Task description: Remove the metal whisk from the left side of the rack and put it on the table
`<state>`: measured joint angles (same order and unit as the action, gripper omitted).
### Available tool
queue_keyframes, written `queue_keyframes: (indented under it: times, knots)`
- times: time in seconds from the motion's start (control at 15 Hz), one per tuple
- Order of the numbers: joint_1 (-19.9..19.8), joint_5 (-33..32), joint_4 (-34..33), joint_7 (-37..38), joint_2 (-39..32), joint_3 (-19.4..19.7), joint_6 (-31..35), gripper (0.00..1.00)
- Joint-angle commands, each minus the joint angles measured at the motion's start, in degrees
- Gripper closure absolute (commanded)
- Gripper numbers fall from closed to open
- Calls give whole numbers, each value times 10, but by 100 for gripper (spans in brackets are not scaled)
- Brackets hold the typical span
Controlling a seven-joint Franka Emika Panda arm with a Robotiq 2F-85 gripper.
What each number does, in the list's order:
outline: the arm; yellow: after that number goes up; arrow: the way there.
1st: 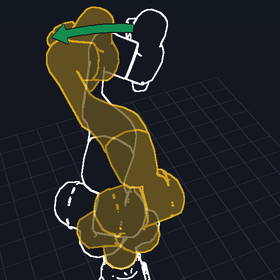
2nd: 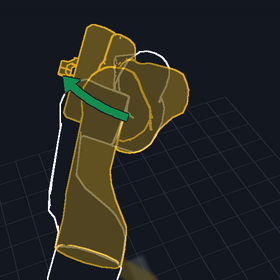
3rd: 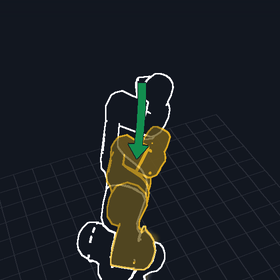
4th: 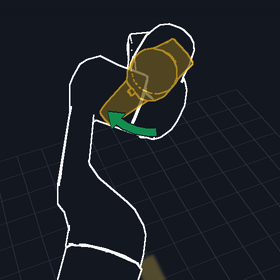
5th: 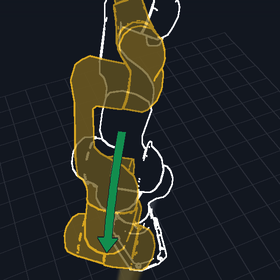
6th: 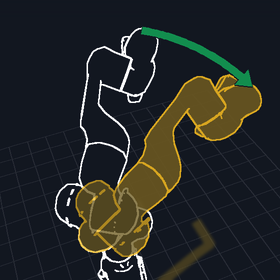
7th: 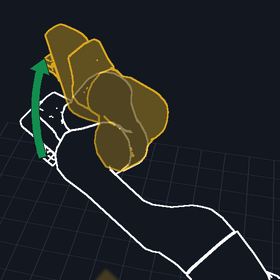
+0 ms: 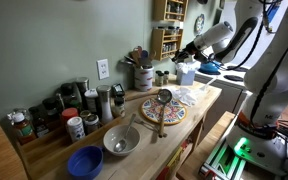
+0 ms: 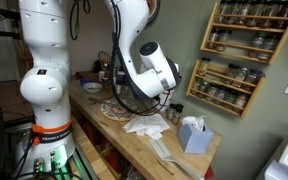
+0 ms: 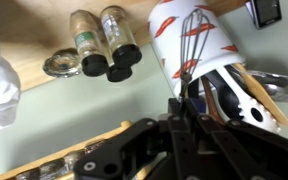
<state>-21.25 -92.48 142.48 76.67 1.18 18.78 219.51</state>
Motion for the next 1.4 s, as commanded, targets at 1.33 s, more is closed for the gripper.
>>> queue_keyframes:
  times: [1.33]
  knots:
    - [-32,-27,22,-92,-78,33,-167,98]
